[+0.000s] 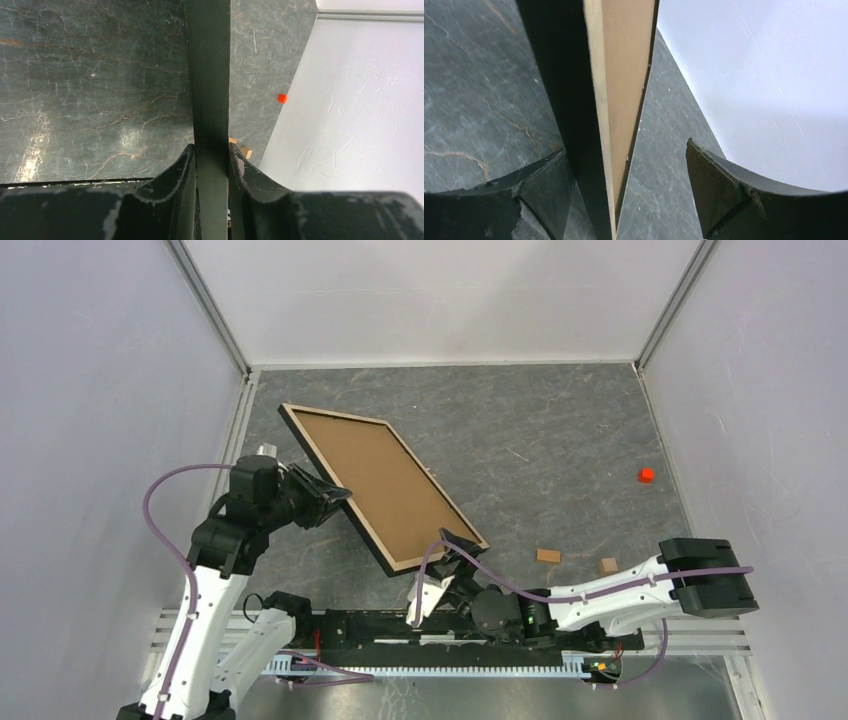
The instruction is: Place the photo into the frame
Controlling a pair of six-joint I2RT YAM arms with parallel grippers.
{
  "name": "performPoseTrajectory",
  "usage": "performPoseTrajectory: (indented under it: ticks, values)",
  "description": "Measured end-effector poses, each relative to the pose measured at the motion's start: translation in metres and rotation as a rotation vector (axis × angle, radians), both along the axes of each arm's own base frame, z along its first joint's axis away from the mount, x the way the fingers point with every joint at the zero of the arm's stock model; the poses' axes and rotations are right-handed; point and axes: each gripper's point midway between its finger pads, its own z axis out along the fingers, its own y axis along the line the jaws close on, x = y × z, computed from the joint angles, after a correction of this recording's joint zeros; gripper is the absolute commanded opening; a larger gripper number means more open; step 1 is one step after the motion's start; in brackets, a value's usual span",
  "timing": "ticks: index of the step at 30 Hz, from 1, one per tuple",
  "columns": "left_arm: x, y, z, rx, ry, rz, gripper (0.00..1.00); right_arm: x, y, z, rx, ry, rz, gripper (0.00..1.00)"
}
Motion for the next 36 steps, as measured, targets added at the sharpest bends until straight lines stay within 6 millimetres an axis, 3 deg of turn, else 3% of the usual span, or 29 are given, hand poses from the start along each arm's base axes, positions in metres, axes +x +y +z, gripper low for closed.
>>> performPoseTrajectory:
  ticks: [6, 15, 18, 21, 26, 28, 29, 30, 32, 36]
  values:
    - [-0.006, 0.010, 0.023, 0.036, -0.049, 0.025, 0.02, -0.008, 0.019, 0.013, 0.085, 0.003, 0.076, 0.78]
    - [-0.027, 0.028, 0.034, 0.063, -0.113, 0.085, 0.02, -0.034, 0.056, 0.019, 0.222, 0.103, 0.261, 0.70]
    - [-0.033, 0.031, 0.038, 0.070, -0.120, 0.091, 0.02, -0.039, 0.071, 0.020, 0.241, 0.124, 0.279, 0.61]
    - [-0.033, 0.032, 0.041, 0.069, -0.132, 0.094, 0.02, -0.040, 0.081, 0.023, 0.257, 0.135, 0.268, 0.43]
    - [-0.034, 0.033, 0.044, 0.067, -0.141, 0.098, 0.04, -0.039, 0.083, 0.025, 0.273, 0.136, 0.188, 0.20]
    - [-0.035, 0.032, 0.048, 0.066, -0.149, 0.092, 0.37, -0.039, 0.081, 0.026, 0.284, 0.138, 0.175, 0.02]
    - [-0.036, 0.032, 0.049, 0.070, -0.150, 0.088, 0.56, -0.040, 0.081, 0.028, 0.296, 0.144, 0.173, 0.00]
    - [-0.037, 0.033, 0.053, 0.080, -0.155, 0.081, 0.69, -0.040, 0.081, 0.030, 0.311, 0.153, 0.178, 0.00]
    - [-0.038, 0.035, 0.068, 0.113, -0.206, 0.058, 0.82, -0.038, 0.079, 0.033, 0.352, 0.188, 0.183, 0.00]
    - [-0.048, 0.047, 0.136, 0.161, -0.443, 0.063, 0.90, -0.017, 0.069, 0.033, 0.415, 0.252, 0.214, 0.00]
